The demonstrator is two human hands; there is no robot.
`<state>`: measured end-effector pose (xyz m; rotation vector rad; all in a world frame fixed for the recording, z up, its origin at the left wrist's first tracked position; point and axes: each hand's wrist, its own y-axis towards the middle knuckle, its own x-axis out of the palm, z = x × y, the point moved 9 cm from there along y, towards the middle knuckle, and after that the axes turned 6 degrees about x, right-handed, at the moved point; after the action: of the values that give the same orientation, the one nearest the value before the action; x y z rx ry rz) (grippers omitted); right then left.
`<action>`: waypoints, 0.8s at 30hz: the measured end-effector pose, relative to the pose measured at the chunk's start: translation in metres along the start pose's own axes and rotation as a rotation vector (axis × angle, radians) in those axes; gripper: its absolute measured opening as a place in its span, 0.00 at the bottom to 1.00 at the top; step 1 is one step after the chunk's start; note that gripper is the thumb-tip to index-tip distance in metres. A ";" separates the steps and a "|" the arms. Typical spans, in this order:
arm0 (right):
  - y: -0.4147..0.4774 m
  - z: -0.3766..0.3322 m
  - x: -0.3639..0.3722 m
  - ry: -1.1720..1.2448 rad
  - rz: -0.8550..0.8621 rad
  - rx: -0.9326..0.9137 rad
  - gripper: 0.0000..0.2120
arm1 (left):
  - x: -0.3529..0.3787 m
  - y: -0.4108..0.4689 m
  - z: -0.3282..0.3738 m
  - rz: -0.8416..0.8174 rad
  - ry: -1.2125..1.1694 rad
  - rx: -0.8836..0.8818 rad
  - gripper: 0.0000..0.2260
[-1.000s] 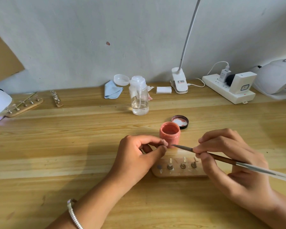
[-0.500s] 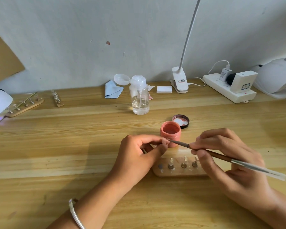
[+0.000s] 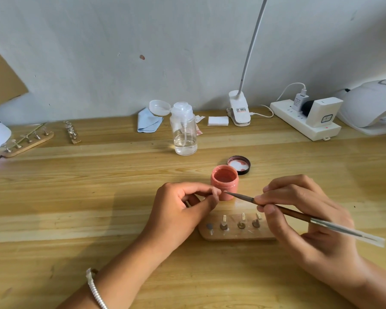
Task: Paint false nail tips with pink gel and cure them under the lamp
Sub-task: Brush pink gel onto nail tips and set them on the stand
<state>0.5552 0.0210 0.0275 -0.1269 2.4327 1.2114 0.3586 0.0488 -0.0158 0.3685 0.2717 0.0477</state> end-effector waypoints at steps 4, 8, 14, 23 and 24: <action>0.000 0.001 0.003 -0.013 -0.009 -0.009 0.07 | 0.001 0.001 0.001 0.000 0.006 0.002 0.12; 0.000 0.001 0.005 -0.024 -0.025 -0.012 0.07 | 0.002 0.001 0.001 -0.010 0.002 0.008 0.12; 0.001 0.000 0.010 -0.027 -0.053 -0.018 0.08 | 0.000 0.000 -0.001 0.013 -0.006 -0.007 0.14; 0.002 -0.001 0.009 -0.029 -0.059 -0.024 0.07 | 0.003 0.001 0.002 -0.002 -0.002 0.023 0.12; 0.002 -0.001 0.009 -0.017 -0.058 -0.018 0.07 | 0.003 0.001 0.000 0.008 -0.009 0.010 0.10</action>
<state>0.5467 0.0225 0.0258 -0.1912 2.3874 1.2042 0.3614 0.0502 -0.0162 0.3792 0.2612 0.0524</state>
